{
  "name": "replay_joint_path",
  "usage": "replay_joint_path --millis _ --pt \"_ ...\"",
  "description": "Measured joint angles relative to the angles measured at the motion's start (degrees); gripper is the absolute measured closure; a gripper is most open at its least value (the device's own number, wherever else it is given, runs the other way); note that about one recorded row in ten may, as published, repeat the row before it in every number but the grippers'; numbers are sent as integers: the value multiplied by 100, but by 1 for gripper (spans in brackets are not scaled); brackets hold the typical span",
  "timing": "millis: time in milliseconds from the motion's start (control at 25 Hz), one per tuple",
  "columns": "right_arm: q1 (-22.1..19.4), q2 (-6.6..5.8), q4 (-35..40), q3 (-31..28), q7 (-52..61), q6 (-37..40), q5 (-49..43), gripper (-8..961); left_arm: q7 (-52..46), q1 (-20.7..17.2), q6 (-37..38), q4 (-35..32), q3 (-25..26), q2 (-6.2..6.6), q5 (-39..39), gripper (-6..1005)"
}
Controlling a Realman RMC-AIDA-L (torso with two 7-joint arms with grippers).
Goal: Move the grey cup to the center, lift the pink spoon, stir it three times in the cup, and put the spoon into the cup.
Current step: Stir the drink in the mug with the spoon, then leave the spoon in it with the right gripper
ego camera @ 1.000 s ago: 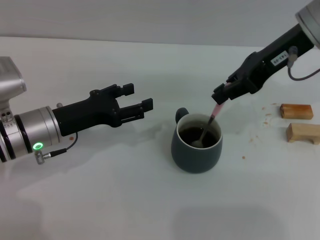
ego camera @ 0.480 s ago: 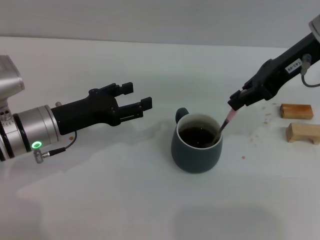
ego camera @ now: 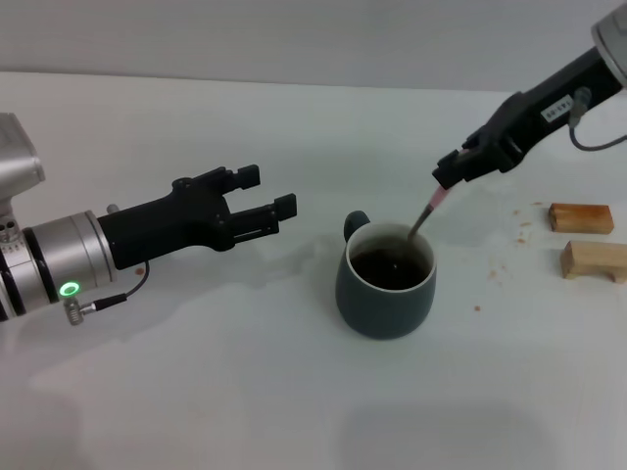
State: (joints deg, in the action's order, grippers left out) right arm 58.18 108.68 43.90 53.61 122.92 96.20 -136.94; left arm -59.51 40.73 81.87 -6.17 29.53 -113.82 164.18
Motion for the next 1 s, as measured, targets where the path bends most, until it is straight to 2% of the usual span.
replay_joint_path --millis 280,680,1000 --pt "100 109 -3 0 1 -229 32 851 -5 -44 60 3 0 4 0 173" --pt "212 293 8 92 -23 -173 275 852 -8 -75 67 2 4 14 0 172" --pt "207 335 14 214 -29 23 250 852 -8 -99 67 -24 15 18 0 173"
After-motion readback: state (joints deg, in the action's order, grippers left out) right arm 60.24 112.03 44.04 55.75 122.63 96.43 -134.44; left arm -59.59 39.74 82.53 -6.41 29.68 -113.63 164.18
